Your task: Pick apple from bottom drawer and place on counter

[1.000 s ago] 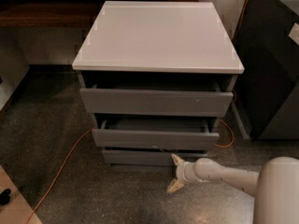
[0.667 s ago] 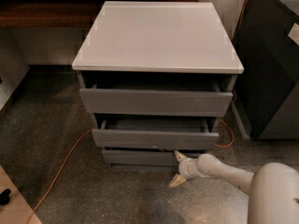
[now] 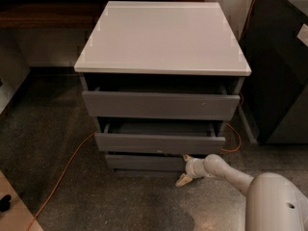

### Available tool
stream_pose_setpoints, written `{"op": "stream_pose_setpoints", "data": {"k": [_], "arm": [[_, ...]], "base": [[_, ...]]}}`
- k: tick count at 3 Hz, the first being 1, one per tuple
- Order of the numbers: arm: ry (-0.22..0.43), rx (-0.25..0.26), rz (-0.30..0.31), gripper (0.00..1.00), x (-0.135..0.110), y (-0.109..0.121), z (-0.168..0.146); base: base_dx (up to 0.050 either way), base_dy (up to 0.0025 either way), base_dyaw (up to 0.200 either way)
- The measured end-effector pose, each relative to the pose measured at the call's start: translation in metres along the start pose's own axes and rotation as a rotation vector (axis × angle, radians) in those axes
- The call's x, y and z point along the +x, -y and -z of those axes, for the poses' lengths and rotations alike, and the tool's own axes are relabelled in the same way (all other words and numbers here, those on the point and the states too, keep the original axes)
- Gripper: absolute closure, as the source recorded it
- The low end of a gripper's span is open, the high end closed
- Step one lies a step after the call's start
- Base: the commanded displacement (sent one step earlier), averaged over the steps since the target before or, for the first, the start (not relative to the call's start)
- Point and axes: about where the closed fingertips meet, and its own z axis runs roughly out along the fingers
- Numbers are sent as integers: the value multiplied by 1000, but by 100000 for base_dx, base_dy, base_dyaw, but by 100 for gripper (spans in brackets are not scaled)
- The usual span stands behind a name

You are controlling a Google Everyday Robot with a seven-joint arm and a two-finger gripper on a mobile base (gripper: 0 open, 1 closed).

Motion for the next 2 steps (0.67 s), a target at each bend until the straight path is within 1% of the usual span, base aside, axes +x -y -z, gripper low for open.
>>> {"op": "stream_pose_setpoints", "data": {"k": [1,2], "arm": [[10,29,23,0,10,14,-20],[9,43,33,0,14,19,-32]], "base": [[0,0,0],[0,0,0]]}}
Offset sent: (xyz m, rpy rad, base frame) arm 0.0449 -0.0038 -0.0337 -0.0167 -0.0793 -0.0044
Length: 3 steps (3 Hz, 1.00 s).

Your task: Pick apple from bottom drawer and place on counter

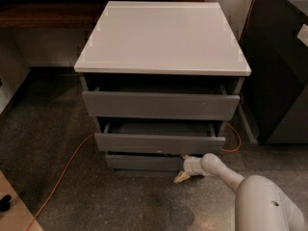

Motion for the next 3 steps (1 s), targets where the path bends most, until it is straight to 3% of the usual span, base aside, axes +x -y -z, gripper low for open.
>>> {"op": "stream_pose_setpoints", "data": {"k": [1,3], "arm": [[-14,17,-8,0,7,9,-8],[-47,2,-70,46,19,10,-20]], "base": [[0,0,0],[0,0,0]]}}
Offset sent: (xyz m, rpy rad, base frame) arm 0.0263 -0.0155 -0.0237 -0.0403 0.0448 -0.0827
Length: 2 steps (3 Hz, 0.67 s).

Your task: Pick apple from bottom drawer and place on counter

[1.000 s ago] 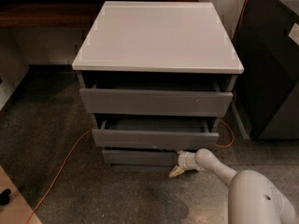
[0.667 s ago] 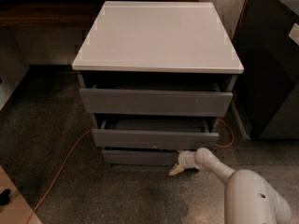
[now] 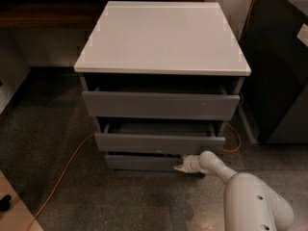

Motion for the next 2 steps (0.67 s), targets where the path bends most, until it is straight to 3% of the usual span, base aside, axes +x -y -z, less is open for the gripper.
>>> {"op": "stream_pose_setpoints", "data": {"k": [1,2], "arm": [[-10,-4,-19,78,2,-7,6],[-10,-4,-19,99,1,-6,8]], "base": [[0,0,0],[0,0,0]]}}
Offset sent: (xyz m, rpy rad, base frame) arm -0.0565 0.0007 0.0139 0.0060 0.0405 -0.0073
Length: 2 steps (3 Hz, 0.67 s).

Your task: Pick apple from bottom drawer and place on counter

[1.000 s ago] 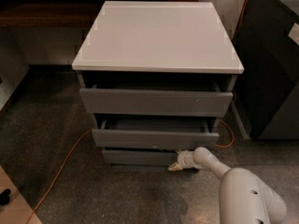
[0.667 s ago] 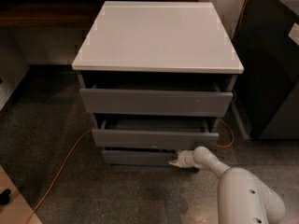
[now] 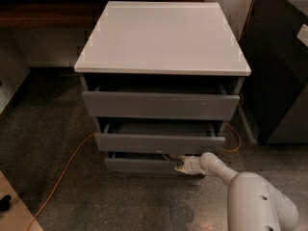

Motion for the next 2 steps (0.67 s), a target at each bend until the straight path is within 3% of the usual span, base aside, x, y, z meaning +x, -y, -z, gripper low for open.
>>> {"op": "stream_pose_setpoints", "data": {"k": [1,2], "arm": [[0,0,0,100,-1,0,1],[6,-2,-14,100,-7,-21,20]], "base": [[0,0,0],[0,0,0]]}}
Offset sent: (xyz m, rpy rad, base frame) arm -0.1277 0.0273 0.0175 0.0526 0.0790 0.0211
